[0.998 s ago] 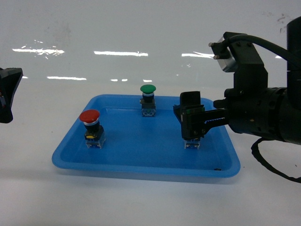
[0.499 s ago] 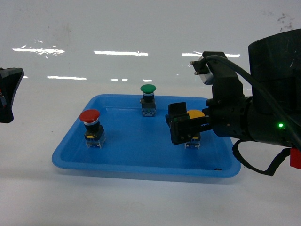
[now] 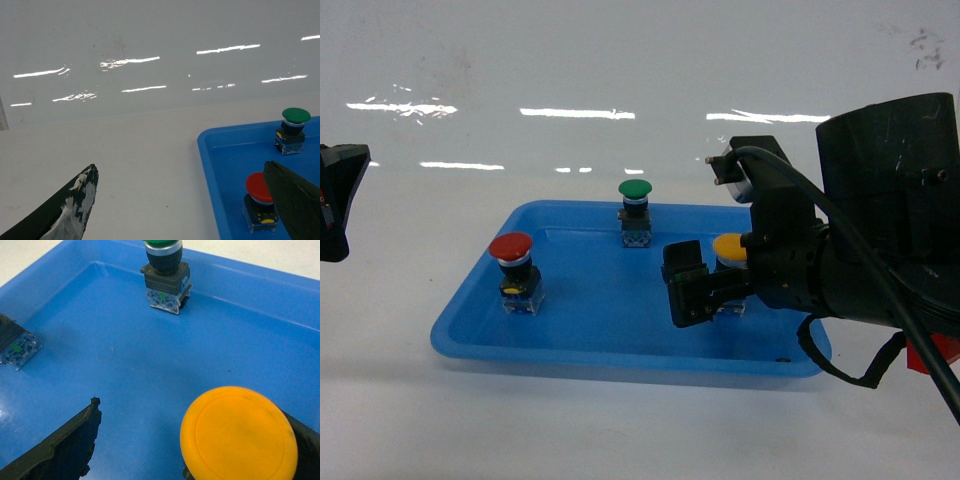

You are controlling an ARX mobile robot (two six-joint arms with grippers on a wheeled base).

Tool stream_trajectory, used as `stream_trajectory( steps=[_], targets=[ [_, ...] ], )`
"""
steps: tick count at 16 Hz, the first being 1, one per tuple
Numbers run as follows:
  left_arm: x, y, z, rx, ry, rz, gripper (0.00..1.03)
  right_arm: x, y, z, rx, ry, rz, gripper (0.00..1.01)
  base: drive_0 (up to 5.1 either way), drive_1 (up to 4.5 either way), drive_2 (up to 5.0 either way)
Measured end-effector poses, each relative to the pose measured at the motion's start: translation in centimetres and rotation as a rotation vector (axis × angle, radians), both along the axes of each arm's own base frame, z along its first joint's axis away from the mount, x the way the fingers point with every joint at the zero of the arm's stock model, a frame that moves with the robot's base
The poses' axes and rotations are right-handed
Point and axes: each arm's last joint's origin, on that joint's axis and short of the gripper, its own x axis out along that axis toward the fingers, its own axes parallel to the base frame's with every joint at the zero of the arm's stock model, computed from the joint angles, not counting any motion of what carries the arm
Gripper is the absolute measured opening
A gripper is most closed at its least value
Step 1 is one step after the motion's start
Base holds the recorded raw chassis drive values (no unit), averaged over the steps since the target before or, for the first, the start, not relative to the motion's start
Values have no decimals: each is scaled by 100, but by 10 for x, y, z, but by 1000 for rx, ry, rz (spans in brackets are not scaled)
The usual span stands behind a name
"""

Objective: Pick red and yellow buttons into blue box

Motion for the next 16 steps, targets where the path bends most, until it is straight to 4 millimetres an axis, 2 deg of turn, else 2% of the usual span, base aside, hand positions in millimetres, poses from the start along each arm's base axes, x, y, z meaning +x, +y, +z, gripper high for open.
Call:
stream_trajectory(
  steps=[3,11,12,14,16],
  targets=[
    [0,0,0,0,0,0,98,0,-1,-5,-27,8,-5,98,0,0,0],
    [0,0,0,0,0,0,98,0,-1,-5,-30,4,-4,96,0,0,0],
    [0,0,0,0,0,0,98,0,-1,-5,-30,4,-5,69,0,0,0],
    [0,0,0,0,0,0,98,0,-1,-5,-30,4,-5,47,0,0,0],
    [0,0,0,0,0,0,98,1,-1,-5,-30,1,-5,31,0,0,0]
  ],
)
